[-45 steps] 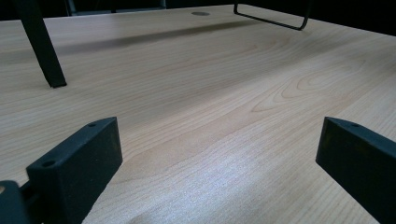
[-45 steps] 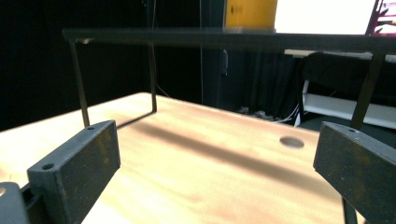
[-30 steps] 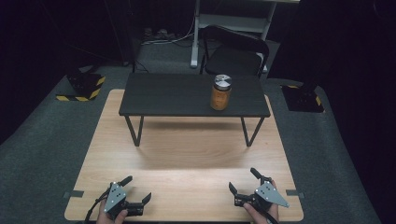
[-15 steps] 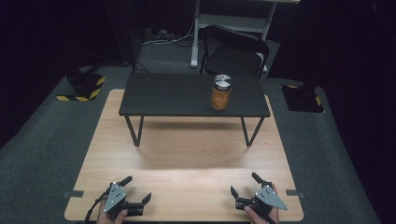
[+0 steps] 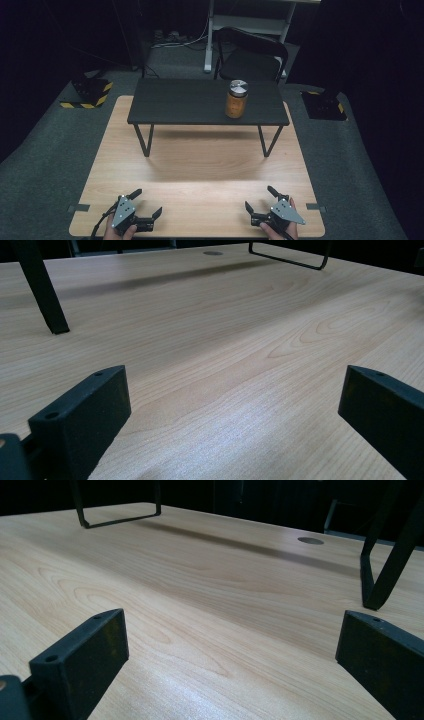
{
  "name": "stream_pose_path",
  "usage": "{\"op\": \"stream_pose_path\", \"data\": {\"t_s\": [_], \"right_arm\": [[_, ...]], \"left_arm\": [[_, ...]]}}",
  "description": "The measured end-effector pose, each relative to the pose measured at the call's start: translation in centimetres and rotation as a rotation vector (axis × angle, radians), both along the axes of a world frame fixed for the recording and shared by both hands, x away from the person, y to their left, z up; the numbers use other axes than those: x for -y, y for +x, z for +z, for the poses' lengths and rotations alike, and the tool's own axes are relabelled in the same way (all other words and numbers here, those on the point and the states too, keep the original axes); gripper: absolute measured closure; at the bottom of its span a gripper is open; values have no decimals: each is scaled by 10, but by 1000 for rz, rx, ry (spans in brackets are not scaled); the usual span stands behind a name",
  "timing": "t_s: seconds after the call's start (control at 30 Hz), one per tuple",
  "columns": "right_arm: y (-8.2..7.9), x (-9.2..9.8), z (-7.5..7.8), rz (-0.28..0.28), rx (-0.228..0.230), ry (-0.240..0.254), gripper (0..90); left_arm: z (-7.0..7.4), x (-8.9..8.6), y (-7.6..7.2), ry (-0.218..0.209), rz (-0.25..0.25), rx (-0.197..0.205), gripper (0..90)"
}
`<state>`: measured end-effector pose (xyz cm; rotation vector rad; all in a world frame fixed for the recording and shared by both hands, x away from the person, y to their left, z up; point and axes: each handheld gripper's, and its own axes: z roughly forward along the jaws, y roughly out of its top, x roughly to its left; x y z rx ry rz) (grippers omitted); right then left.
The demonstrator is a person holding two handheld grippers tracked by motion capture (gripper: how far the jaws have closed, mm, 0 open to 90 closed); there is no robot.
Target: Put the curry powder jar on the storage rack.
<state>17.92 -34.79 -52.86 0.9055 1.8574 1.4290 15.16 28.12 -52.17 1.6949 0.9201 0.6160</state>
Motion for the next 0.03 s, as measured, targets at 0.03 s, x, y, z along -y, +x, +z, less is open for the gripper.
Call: {"op": "stream_pose_path", "data": {"t_s": [0.03], "right_arm": [[0,0,0,0,0,0,1]], "left_arm": [[0,0,0,0,0,0,5]]}}
